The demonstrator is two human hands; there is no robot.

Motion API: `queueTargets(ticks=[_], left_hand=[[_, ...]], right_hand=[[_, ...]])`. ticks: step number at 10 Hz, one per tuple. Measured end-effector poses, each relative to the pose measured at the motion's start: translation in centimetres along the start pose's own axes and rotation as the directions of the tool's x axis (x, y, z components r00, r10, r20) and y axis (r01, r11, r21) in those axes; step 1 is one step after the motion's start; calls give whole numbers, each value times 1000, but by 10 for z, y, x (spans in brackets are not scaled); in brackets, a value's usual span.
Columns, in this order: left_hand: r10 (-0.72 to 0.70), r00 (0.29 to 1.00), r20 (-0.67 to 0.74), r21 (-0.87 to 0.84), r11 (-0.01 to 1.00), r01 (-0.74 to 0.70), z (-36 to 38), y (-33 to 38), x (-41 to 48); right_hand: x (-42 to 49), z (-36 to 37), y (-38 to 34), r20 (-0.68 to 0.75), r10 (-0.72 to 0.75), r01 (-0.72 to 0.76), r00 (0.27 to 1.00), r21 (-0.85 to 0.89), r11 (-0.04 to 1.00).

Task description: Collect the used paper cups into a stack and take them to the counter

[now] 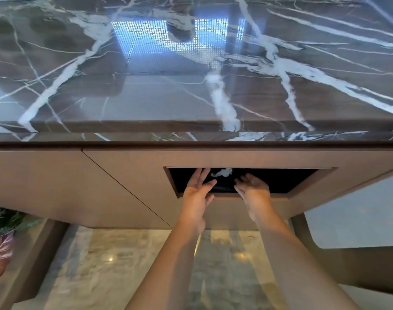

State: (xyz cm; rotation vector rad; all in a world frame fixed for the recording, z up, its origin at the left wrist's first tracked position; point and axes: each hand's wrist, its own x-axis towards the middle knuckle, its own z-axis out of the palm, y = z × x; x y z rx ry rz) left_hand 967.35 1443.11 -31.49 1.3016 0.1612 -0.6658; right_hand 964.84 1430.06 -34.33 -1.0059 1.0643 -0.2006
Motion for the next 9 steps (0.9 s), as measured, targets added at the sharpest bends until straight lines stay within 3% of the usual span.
queueTargets(ticks=[1,3,6,7,8,9], left_hand=[[3,1000,8,13,1000,-3,3,3,-2],[-37,999,10,142,989,35,1,2,-25],[-79,993,-88,201,975,95,9,14,-82],[20,991,-129,400,916,34,9,26,-113],[165,980,-109,695,718,-44,6,42,-146],[348,937,-33,888,441,-132,-4,58,-184]], right_hand=[[-11,-6,3,46,-79,82,996,-83,993],[-57,-17,12,164,-309,349,937,-373,860],[-130,-34,-5,319,-476,544,820,-696,469],[-160,-38,-20,361,-461,548,811,-745,381],[-193,-44,-42,393,-441,540,807,-792,283],[-224,-52,-56,442,-506,568,741,-814,121]])
